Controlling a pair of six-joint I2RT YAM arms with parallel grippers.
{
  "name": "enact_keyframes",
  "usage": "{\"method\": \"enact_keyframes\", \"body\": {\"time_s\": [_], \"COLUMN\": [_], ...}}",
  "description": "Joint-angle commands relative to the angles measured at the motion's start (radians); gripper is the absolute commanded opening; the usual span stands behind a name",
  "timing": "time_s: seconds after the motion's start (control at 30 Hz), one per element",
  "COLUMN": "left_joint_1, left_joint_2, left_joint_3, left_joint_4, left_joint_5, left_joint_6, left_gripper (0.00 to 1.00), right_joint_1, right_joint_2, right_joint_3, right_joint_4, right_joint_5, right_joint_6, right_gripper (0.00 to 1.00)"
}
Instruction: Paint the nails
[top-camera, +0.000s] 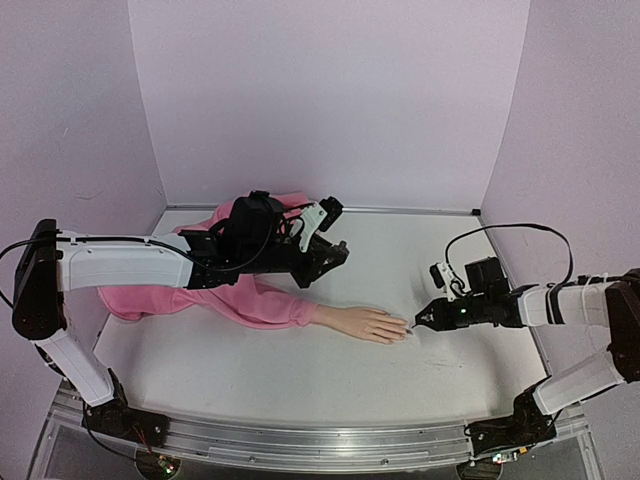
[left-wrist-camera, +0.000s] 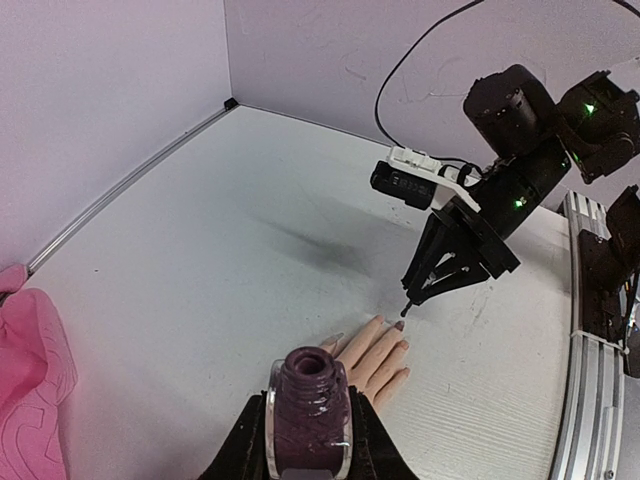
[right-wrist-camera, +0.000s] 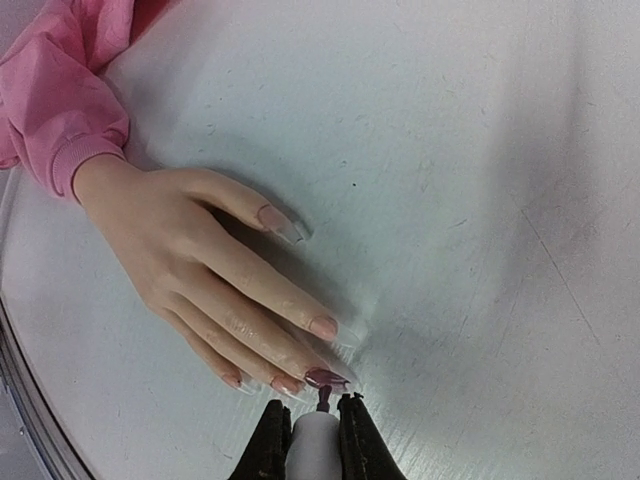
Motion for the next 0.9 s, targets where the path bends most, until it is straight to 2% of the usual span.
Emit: {"method": "enact_keyframes", "body": {"time_s": [0.0, 0.87], "left_joint_1": [0.004, 0.004], "left_joint_2": [-0.022, -0.025], "left_joint_3": [0.017, 0.014], "left_joint_4": [0.071, 0.071], "left_joint_5": [-0.002, -0.006], "left_joint_6": [-0.01, -0.008], "left_gripper": [0.0, 0.0], "right_joint_1": [0.016, 0.043], "right_joint_2": [-0.002, 0.052], "right_joint_3": [0.002, 0.03], "right_joint_4": [0.021, 0.03], "right_joint_5": [-0.028, -0.007], "right_joint_6": [-0.015, -0.025], "right_gripper": [0.0, 0.0]}}
